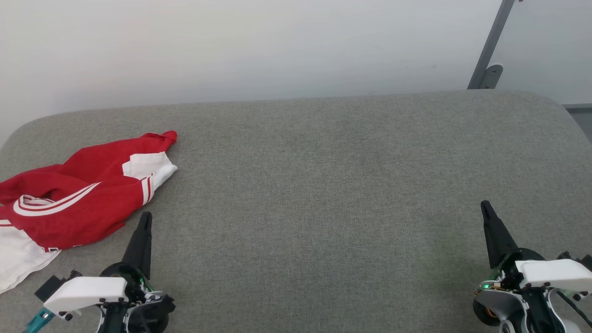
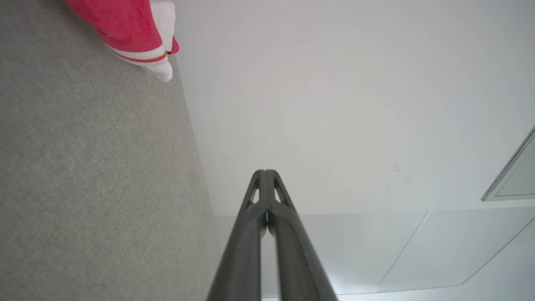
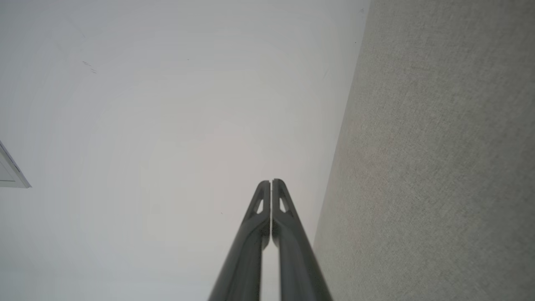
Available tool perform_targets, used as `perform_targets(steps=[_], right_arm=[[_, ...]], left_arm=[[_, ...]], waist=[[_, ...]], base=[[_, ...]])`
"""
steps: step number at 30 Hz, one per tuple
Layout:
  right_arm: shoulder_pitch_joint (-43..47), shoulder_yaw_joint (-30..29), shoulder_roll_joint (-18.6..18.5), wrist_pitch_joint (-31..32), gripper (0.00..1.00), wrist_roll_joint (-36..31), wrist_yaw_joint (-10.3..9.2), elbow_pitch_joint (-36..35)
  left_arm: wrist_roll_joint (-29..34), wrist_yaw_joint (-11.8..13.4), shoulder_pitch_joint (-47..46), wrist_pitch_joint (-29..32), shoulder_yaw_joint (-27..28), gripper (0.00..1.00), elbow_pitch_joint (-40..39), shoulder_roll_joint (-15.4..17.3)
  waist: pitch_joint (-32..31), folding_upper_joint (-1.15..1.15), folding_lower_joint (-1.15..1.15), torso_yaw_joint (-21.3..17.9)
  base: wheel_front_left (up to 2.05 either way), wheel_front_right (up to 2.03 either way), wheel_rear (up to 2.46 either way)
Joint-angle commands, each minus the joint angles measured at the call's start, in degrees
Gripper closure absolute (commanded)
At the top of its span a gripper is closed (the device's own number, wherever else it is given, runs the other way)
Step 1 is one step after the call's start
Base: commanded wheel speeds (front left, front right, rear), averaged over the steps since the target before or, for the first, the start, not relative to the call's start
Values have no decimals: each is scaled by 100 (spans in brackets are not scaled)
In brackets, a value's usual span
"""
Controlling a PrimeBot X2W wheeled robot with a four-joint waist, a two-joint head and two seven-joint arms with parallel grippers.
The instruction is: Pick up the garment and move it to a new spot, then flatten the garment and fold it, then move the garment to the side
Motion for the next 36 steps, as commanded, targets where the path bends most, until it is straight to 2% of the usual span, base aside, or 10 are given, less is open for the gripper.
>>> perform_targets(steps=[1, 31, 32, 36], right_arm=[[-48, 3, 7, -3, 100, 25, -2, 2], [-47, 0, 7, -3, 100, 25, -2, 2], [0, 1, 1, -1, 0, 0, 0, 4], [113, 9, 21, -18, 0, -8, -1, 149]], left_arm=[[13, 13, -69, -1, 3, 100, -6, 7], [13, 13, -69, -1, 2, 100, -6, 7], [1, 0, 0, -1, 0, 0, 5, 0], [19, 0, 114, -20, 2, 0, 146, -26]], waist=[[0, 0, 0, 0], [0, 0, 0, 0], [0, 0, 0, 0], [2, 0, 0, 1]], base=[[0, 0, 0], [0, 0, 0], [0, 0, 0], [0, 0, 0]])
